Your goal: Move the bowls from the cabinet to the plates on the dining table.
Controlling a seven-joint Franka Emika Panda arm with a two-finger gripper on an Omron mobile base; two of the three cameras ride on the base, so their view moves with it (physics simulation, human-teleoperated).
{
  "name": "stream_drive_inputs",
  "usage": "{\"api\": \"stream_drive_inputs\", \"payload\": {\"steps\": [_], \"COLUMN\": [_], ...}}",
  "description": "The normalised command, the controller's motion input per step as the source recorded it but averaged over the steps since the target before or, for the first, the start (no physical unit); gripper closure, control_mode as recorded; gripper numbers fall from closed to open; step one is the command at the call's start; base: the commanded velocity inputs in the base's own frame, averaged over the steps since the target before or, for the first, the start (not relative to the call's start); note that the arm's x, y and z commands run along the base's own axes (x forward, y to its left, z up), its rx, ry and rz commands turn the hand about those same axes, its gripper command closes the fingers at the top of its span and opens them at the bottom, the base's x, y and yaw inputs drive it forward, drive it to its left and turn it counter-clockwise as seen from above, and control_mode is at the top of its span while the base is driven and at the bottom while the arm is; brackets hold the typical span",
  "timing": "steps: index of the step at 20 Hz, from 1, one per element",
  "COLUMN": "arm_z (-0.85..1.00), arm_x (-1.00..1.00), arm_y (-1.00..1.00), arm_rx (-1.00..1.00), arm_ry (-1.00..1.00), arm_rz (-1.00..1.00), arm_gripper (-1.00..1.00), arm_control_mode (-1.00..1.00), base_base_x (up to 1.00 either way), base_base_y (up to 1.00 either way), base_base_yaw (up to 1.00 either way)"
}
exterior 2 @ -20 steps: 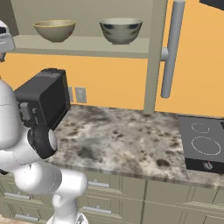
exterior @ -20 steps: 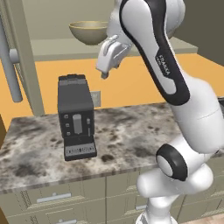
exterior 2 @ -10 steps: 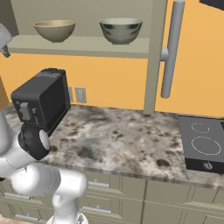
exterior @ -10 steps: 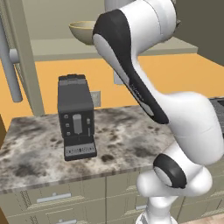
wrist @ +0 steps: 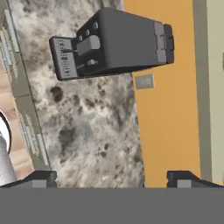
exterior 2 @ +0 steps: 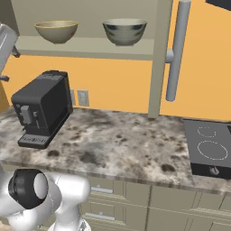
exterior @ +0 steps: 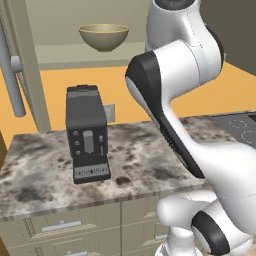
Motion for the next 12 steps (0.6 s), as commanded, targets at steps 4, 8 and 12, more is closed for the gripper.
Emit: {"api": "stream_drive_inputs", "payload": {"steps": [4,8,12], "arm_z": [0.0,0.21,0.34], "arm_x": [0.48,0.37,0.21], "arm_y": [0.0,0.13,0.24], "arm_rx": [0.0,0.0,-0.03], "arm_ry": [-0.09,-0.05,-0.06], "arm_rz": [0.05,0.0,0.0], "arm_gripper": [-1.0,-1.0,-1.0], "arm_control_mode": [-1.0,-1.0,-1.0], "base_base_x": [0.0,0.0,0.0], "base_base_y": [0.0,0.0,0.0], "base_base_yaw": [0.0,0.0,0.0]}}
